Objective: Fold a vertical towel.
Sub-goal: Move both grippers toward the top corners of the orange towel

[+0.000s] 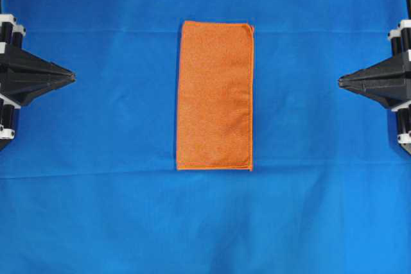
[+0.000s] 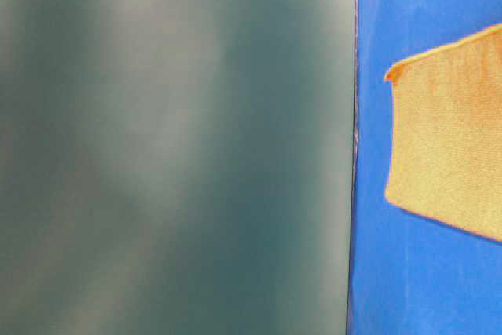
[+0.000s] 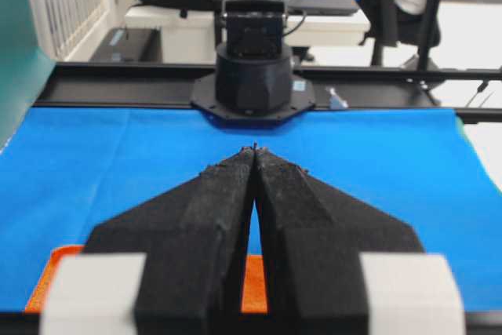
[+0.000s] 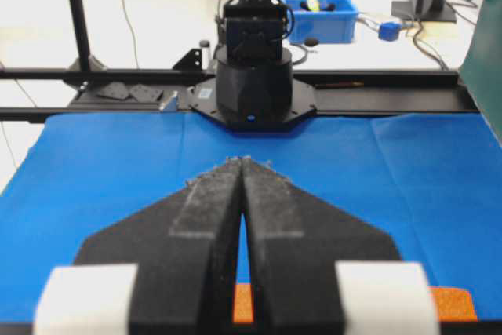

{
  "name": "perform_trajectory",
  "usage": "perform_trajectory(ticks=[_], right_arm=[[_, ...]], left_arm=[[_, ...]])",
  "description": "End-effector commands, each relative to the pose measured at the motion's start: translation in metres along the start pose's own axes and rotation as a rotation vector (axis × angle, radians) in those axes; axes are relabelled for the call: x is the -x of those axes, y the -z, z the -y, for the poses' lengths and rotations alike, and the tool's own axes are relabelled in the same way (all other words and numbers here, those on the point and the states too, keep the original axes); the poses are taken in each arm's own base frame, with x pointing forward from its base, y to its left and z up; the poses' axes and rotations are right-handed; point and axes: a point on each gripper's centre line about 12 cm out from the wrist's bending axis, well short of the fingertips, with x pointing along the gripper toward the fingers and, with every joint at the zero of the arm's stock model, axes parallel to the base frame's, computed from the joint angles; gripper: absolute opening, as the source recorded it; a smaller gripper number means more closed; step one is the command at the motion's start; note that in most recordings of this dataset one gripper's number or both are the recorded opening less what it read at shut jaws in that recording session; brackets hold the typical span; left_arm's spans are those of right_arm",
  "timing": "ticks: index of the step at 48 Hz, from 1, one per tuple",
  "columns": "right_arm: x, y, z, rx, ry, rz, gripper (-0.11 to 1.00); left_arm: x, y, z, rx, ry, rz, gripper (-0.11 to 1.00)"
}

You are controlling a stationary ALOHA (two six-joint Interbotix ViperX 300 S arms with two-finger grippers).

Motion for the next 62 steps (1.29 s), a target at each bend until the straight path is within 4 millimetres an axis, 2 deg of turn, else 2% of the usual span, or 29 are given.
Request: perform_trajectory(ticks=[1,9,15,32,34,38,40,44,47,50,53,57,62], right_arm=[[-0.006,-0.008,0.003,-0.017,0.015,0.009,0.00],[-0.020,-0.001,0.016,-0.050,0.078,-0.085,0.00],[-0.036,0.012,0.039,-0.094,0.177,-0.191,0.00],[-0.079,0.079,0.111,-0.162,0.397,-0.520,0.00],[-0.084,0.085,0.117,-0.163,0.407,-0.547,0.01],[-0.094,0.098,0.129,-0.167,0.425,-0.598,0.02],[-0.098,0.105,0.134,-0.168,0.432,-0.620,0.07],[-0.105,0.121,0.147,-0.173,0.451,-0.662,0.32],[-0.109,0.132,0.154,-0.172,0.457,-0.693,0.51],[-0.113,0.142,0.159,-0.171,0.462,-0.717,0.64],[-0.117,0.150,0.165,-0.172,0.468,-0.734,0.65],[-0.121,0.162,0.172,-0.180,0.476,-0.756,0.60],[-0.124,0.178,0.179,-0.190,0.484,-0.790,0.60]], left_arm=[[-0.010,-0.006,-0.002,0.023,-0.012,0.000,0.00],[-0.030,0.005,-0.010,0.027,-0.047,-0.056,0.00],[-0.047,0.018,-0.022,0.030,-0.096,-0.110,0.00],[-0.098,0.077,-0.080,0.083,-0.277,-0.341,0.01],[-0.103,0.085,-0.086,0.087,-0.292,-0.365,0.05],[-0.114,0.102,-0.100,0.097,-0.320,-0.416,0.20],[-0.119,0.110,-0.106,0.103,-0.335,-0.436,0.30],[-0.127,0.127,-0.119,0.113,-0.361,-0.474,0.51],[-0.133,0.140,-0.129,0.121,-0.382,-0.504,0.61],[-0.138,0.152,-0.138,0.128,-0.399,-0.525,0.70],[-0.143,0.167,-0.148,0.137,-0.417,-0.551,0.73],[-0.149,0.180,-0.157,0.144,-0.433,-0.570,0.72],[-0.154,0.195,-0.166,0.152,-0.447,-0.595,0.71]])
